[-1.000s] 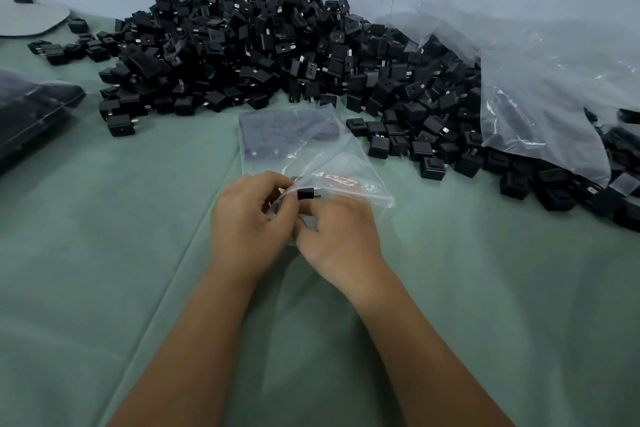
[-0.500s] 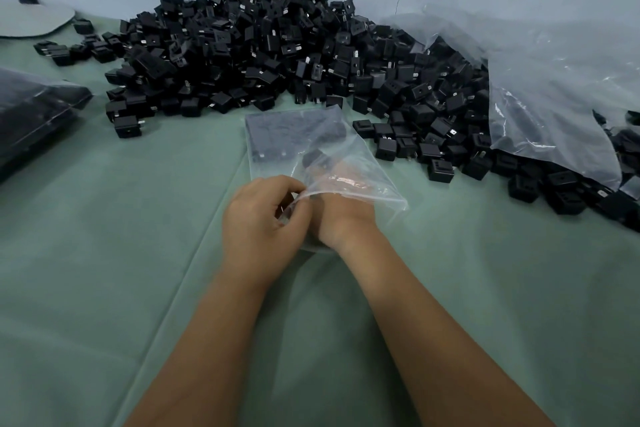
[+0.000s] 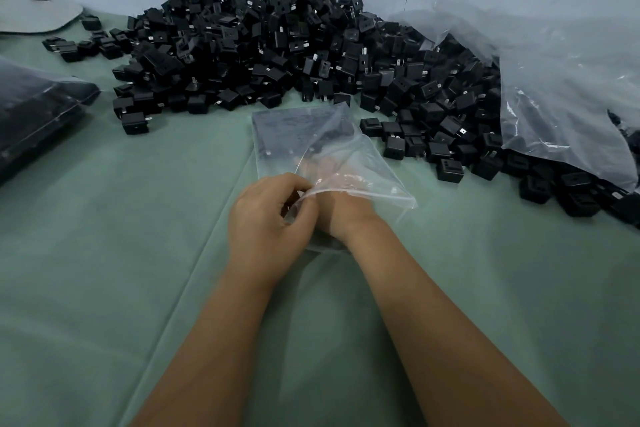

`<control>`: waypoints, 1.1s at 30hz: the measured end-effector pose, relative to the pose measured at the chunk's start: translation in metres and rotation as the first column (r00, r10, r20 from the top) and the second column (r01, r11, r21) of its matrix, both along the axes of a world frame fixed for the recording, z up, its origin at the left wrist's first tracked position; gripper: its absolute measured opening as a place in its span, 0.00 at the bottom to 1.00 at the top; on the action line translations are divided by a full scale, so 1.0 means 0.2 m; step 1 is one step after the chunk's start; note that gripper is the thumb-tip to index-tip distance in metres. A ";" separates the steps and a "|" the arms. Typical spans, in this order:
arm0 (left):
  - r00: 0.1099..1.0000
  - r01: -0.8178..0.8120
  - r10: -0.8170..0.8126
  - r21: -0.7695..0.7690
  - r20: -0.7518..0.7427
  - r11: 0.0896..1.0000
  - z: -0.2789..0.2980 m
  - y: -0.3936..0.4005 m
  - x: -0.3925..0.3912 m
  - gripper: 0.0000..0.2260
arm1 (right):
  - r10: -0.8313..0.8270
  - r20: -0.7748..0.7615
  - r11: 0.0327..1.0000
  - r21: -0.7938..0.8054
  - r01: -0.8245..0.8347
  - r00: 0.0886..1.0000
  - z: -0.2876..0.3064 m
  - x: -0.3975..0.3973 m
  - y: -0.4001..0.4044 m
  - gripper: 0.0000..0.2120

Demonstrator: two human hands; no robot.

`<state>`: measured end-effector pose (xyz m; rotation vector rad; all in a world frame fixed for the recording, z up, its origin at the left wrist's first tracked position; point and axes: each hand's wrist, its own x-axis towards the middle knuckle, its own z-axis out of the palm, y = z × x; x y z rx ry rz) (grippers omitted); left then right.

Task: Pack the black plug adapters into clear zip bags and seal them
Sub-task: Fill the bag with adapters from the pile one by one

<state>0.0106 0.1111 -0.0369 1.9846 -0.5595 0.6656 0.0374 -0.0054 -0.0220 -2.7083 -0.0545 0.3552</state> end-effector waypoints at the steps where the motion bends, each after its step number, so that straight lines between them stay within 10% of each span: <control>1: 1.000 -0.003 0.003 -0.002 -0.022 1.000 0.00 0.00 0.00 0.07 | -0.024 0.017 0.999 -0.021 0.025 1.000 0.01 -0.02 0.00 0.13; 8: 0.964 -0.045 0.047 0.014 -0.260 0.999 -0.03 0.01 0.04 0.06 | 0.129 0.432 0.988 -0.130 -0.080 0.893 -0.03 -0.24 -0.08 0.07; 12: 0.930 -0.029 0.070 0.118 -0.360 0.993 -0.05 0.02 0.06 0.09 | 0.202 0.873 0.978 -0.159 -0.133 0.444 -0.02 -0.34 -0.12 0.10; 16: 0.909 0.011 0.076 0.205 -0.410 0.979 -0.05 0.01 0.05 0.09 | -0.200 0.965 0.980 0.199 0.020 0.172 -0.02 -0.34 -0.24 0.10; 19: 0.906 0.025 0.071 0.220 -0.417 0.975 -0.05 0.01 0.05 0.08 | -0.543 0.795 0.830 0.462 0.312 0.270 -0.05 -0.31 -0.40 0.18; 23: 0.909 0.044 0.069 0.258 -0.412 0.965 -0.05 0.01 0.06 0.06 | -0.784 0.418 0.612 0.396 0.685 0.459 -0.09 -0.28 -0.57 0.28; 27: 0.907 0.046 0.071 0.265 -0.415 0.963 -0.05 0.01 0.06 0.06 | -0.706 0.395 0.691 0.203 0.693 0.588 -0.13 -0.26 -0.56 0.28; 33: 0.910 0.044 0.077 0.280 -0.408 0.959 -0.06 0.01 0.06 0.05 | -0.699 0.451 0.688 0.218 0.692 0.554 -0.13 -0.26 -0.56 0.32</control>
